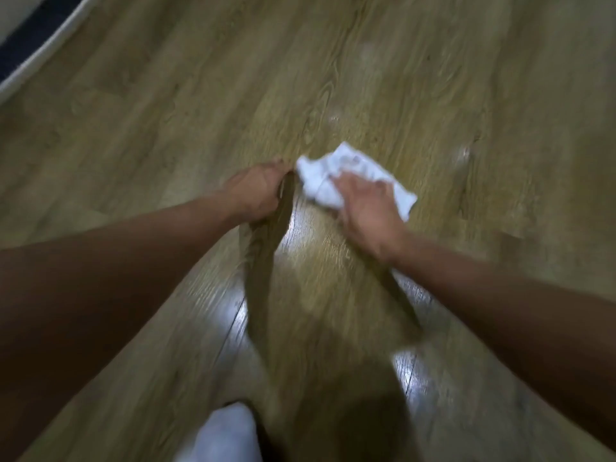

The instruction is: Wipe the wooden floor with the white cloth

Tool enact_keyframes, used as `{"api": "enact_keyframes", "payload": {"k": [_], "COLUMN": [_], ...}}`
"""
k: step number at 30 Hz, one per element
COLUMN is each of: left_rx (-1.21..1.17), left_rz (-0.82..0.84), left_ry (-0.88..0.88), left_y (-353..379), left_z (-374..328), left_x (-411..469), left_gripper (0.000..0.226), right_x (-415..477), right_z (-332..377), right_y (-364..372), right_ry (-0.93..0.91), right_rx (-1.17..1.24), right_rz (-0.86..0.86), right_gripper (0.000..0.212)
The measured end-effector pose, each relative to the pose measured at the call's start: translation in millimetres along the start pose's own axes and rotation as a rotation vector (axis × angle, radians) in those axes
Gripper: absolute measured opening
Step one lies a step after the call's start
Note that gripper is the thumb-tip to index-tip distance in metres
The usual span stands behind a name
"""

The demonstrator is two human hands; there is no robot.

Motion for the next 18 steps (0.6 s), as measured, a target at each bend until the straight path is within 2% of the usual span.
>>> {"api": "enact_keyframes", "payload": {"k": [2, 4, 6, 7, 9, 12, 14, 16, 18], "left_rx": [0.028, 0.038, 0.041, 0.036, 0.012, -0.034, -0.046, -0.014, 0.018], "left_rz": [0.036, 0.047, 0.026, 0.020, 0.008, -0.003, 0.021, 0.051, 0.080], "left_ry": [0.025, 0.029, 0.018, 0.013, 0.000, -0.022, -0.026, -0.005, 0.027], "left_y": [2.3, 6.4, 10.0, 11.2, 12.4, 15.1, 18.3, 20.2, 19.9], "left_z": [4.4, 9.1, 10.2, 9.2, 7.8, 6.4, 6.9, 9.2, 12.7], "left_x": [-11.4, -18.0, -17.2, -15.7, -13.3, -13.0, -16.2, -20.0, -25.3], "left_gripper": [0.064, 0.067, 0.067, 0.066, 0.063, 0.059, 0.060, 0.064, 0.066], "right_x": [-60.4, -123.3, -139.3, -132.1, -102.0, -57.0, -59.4, -87.4, -122.0], "right_z": [34.9, 62.1, 58.4, 51.7, 38.5, 24.2, 36.1, 60.9, 79.5], "right_y": [19.7, 28.8, 28.9, 25.9, 15.4, 4.3, 8.6, 16.1, 16.7], "right_ry": [-0.173, -0.462, -0.703, -0.763, -0.680, -0.340, -0.139, -0.150, -0.270], "right_rx": [0.014, 0.038, 0.078, 0.086, 0.114, 0.037, 0.003, 0.007, 0.066], "right_rz": [0.052, 0.141, 0.290, 0.332, 0.363, 0.156, 0.104, 0.098, 0.172], "right_gripper": [0.048, 0.043, 0.045, 0.048, 0.045, 0.051, 0.053, 0.050, 0.046]}}
Point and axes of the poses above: each hand's wrist, its own x-axis towards the middle knuckle, its own y-axis out of the palm, z = x × y, the point moved 1 cm from there along x, towards the middle knuckle, and after that the axes turned 3 degrees about z, right-handed, at the moved point
